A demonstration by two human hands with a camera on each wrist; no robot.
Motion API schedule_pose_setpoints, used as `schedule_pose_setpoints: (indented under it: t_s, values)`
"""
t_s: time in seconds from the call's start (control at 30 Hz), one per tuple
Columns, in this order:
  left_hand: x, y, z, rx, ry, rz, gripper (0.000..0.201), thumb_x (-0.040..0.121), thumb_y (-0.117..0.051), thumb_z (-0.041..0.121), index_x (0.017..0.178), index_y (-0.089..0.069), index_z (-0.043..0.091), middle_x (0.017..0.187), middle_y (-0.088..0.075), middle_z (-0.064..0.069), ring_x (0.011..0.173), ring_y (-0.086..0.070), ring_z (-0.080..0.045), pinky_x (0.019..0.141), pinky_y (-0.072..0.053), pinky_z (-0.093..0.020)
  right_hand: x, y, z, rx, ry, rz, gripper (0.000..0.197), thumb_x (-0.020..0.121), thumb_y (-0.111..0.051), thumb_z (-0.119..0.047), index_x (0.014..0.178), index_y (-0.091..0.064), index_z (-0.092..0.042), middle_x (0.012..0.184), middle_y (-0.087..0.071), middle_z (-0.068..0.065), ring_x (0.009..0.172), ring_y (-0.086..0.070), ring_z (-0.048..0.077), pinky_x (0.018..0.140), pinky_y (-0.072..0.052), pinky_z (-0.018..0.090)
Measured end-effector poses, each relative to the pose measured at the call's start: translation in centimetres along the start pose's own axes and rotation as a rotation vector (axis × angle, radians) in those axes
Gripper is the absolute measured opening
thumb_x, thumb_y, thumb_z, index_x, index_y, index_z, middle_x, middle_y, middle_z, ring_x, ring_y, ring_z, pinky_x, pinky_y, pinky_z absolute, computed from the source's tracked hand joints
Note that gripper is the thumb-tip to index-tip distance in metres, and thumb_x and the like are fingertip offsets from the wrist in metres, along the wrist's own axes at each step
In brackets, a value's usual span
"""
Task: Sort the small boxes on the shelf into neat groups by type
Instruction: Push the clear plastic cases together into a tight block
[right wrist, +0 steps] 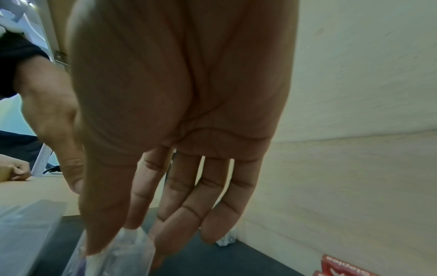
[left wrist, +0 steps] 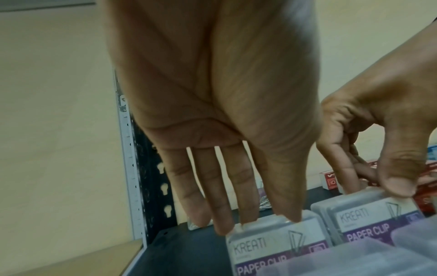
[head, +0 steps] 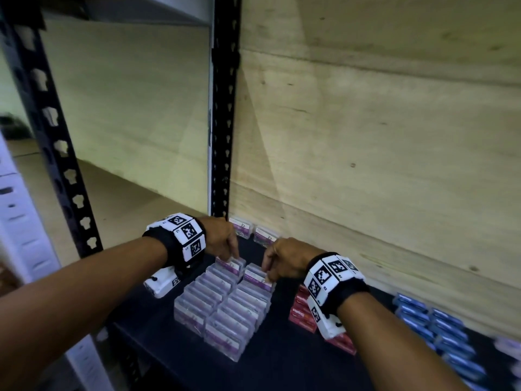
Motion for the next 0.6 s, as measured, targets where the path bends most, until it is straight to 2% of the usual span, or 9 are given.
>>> schedule_pose_setpoints:
  t_s: [0.1,0.2,0.33,0.5,0.6]
  values:
    - [-0.5,-0.2,0.3,-0.007,0.007,0.005,0.027,0.089,-0.066,0.022,0.114,-0.072,0.031,0.107,-0.072,0.014,0.094,-0.062,0.001,0.086,-0.047,-0.016,-0.7,-0.2,-0.4,-0.024,0.014,-0.002,0.018,0.085,-0.076,-0.021,0.103,-0.073,-0.020,0.096,-0.072,-0.010,0.095,-0.066,0.010,0.095,-0.052,0.032]
    - [-0.8,-0.4,0.7,-0.005,0.005,0.002,0.026,0.089,-0.066,0.023,0.114,-0.073,0.031,0.106,-0.072,0.013,0.091,-0.060,0.003,0.081,-0.043,-0.013,-1.3,-0.3,-0.7,-0.019,0.022,-0.006,0.020,0.085,-0.076,-0.021,0.105,-0.073,-0.018,0.101,-0.074,-0.005,0.096,-0.067,0.011,0.093,-0.052,0.030]
    - [-1.0,-0.6,0.9,-0.006,-0.008,-0.001,0.026,0.090,-0.066,0.023,0.114,-0.072,0.029,0.103,-0.073,0.011,0.085,-0.058,0.005,0.070,-0.036,-0.004,-1.9,-0.5,-0.9,-0.022,0.019,-0.007,0.022,0.086,-0.075,-0.020,0.108,-0.073,-0.017,0.105,-0.073,-0.003,0.091,-0.063,0.009,0.088,-0.049,0.026]
    - [-1.4,-0.9,1.0,-0.024,-0.014,-0.016,0.026,0.088,-0.067,0.022,0.113,-0.073,0.029,0.102,-0.073,0.012,0.087,-0.061,0.003,0.079,-0.044,-0.014,-2.4,-0.6,-1.3,-0.048,0.027,-0.015,0.023,0.087,-0.074,-0.019,0.110,-0.072,-0.015,0.107,-0.073,0.000,0.088,-0.061,0.007,0.079,-0.043,0.020]
    - [-1.5,-1.0,1.1,-0.046,-0.014,-0.027,0.025,0.088,-0.068,0.023,0.112,-0.073,0.029,0.102,-0.073,0.012,0.091,-0.064,0.001,0.088,-0.051,-0.019,-2.5,-0.7,-1.3,-0.041,0.030,-0.023,0.024,0.087,-0.074,-0.019,0.111,-0.072,-0.014,0.109,-0.073,0.001,0.092,-0.064,0.010,0.078,-0.043,0.019]
Point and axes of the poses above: each hand's wrist, its own x-axis towards the middle knuckle, its own y-axis out of the back of the hand, z = x × y, the point moved 10 cm from there along x, towards the middle knuckle
